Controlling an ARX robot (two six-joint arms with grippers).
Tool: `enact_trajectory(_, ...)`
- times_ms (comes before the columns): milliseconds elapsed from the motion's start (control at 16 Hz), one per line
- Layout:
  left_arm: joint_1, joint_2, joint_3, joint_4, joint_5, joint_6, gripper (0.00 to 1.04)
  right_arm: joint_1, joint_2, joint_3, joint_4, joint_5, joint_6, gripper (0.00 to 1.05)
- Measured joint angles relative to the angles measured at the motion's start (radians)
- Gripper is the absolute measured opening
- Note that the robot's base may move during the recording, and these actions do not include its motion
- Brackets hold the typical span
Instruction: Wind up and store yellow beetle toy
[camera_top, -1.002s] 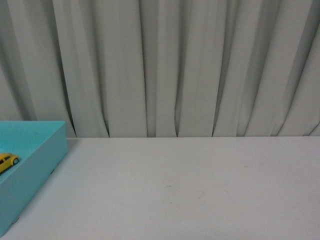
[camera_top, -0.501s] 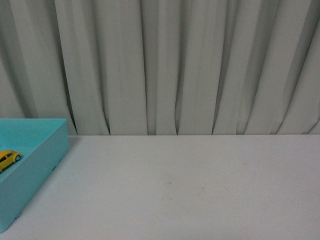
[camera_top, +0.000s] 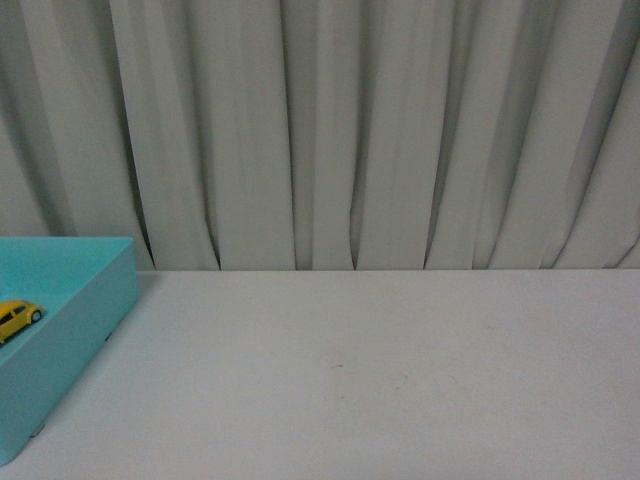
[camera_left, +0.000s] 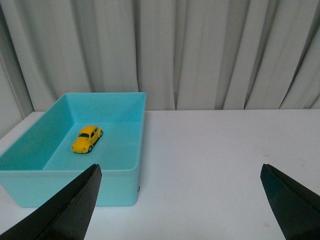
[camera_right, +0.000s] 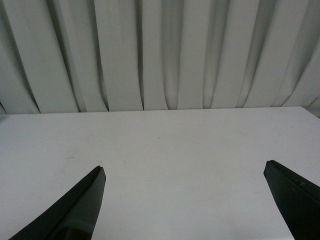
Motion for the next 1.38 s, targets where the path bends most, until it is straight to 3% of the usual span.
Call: enact_trajectory(1377, 0.0, 0.0, 0.0, 0.0, 0.001, 0.0, 0.98, 0.0, 0.0, 0.0, 0.002, 0.0, 0.0, 0.98)
